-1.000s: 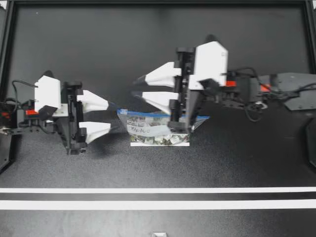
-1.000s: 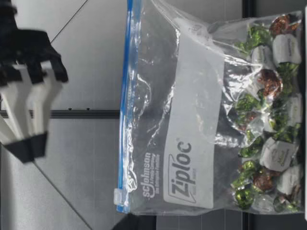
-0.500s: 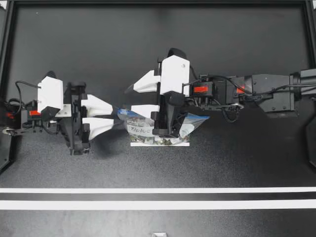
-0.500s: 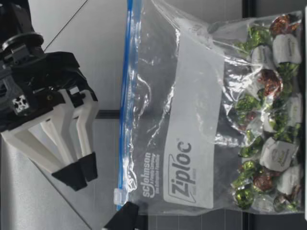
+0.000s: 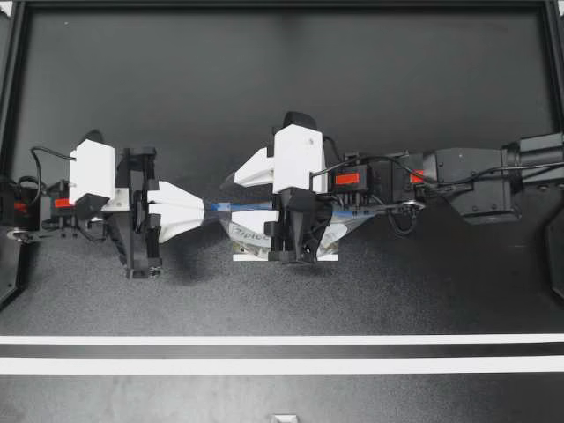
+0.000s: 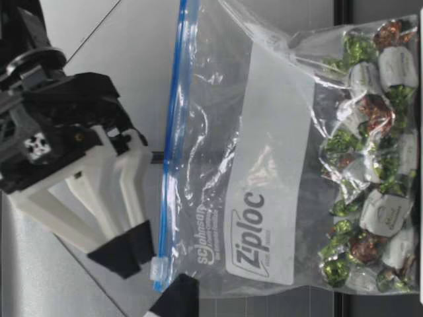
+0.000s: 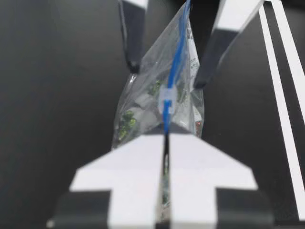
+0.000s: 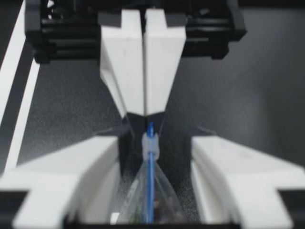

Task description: Slide open the ziploc bag.

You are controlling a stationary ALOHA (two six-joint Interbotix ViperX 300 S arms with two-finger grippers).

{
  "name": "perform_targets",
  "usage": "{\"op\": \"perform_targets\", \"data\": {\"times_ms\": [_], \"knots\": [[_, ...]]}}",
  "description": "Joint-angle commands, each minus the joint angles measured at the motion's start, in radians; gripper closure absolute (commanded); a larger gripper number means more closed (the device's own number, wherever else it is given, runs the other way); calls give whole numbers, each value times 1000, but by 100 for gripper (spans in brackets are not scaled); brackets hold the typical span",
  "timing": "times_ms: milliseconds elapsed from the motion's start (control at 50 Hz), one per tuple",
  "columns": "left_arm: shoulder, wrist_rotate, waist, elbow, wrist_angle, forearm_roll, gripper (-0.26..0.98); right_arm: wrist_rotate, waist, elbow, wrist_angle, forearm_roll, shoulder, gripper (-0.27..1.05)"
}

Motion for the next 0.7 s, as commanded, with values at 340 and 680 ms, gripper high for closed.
{"op": "perform_targets", "data": {"times_ms": [340,680], "knots": [[-14,11,-2,-11,-5,2,91,9,2,-64,51,6,15,26],[-12,14,0,-11,-6,-9,91,6,3,-67,100,11,-5,73]]}}
